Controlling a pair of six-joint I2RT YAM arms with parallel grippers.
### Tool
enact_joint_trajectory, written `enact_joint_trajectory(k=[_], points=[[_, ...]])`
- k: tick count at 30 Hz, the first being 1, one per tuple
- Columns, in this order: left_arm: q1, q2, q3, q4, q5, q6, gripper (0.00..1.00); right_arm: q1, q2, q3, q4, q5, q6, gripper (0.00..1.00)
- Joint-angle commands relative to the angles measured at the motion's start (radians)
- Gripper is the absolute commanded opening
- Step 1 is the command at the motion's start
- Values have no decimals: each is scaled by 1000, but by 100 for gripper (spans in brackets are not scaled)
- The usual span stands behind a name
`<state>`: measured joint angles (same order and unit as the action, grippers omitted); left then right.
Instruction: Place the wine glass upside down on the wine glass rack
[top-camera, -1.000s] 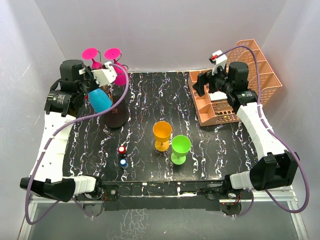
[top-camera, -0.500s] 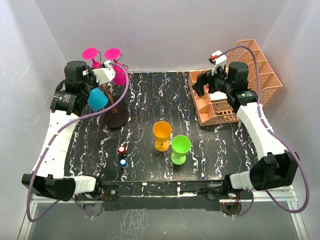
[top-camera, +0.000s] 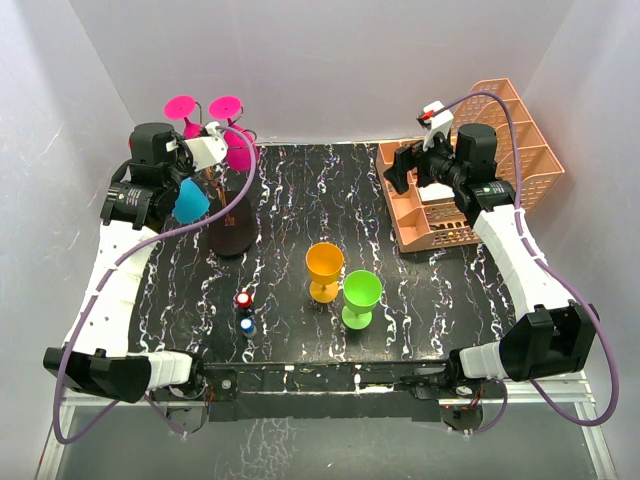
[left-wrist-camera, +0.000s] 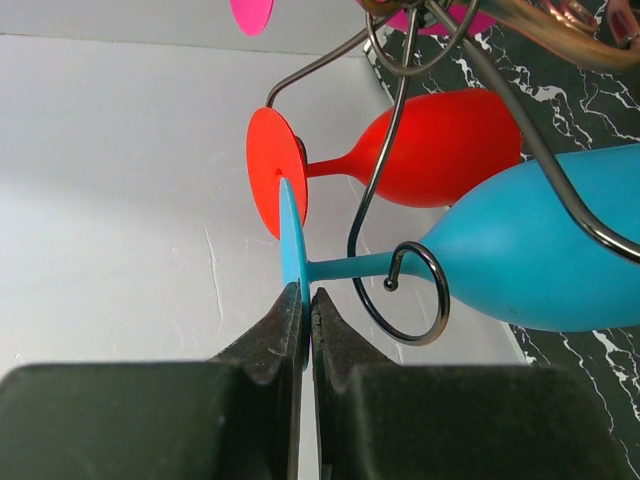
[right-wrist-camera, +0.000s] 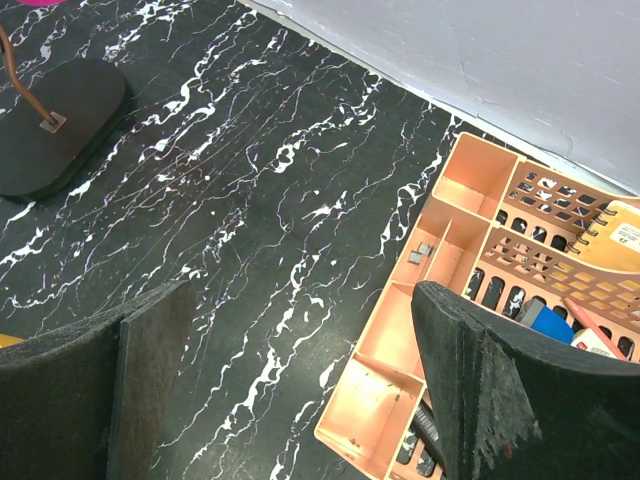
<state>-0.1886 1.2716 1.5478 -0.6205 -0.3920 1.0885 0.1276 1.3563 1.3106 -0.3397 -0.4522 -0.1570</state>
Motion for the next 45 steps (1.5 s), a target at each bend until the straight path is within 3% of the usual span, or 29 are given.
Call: enact_joint_trajectory(k=[1, 13, 22, 45], points=[[4, -34, 8, -26, -30, -16, 0, -7, -7, -6, 39, -16, -10, 99], [3, -55, 19, -84, -42, -38, 0, -7, -5, -2, 37, -22, -7, 99], [3, -64, 47, -138, 35, -69, 0, -8, -2, -2, 34, -29, -7, 99], [-17, -22, 64, -119, 126, -90, 0, -18, -7, -14, 35, -43, -9, 99]])
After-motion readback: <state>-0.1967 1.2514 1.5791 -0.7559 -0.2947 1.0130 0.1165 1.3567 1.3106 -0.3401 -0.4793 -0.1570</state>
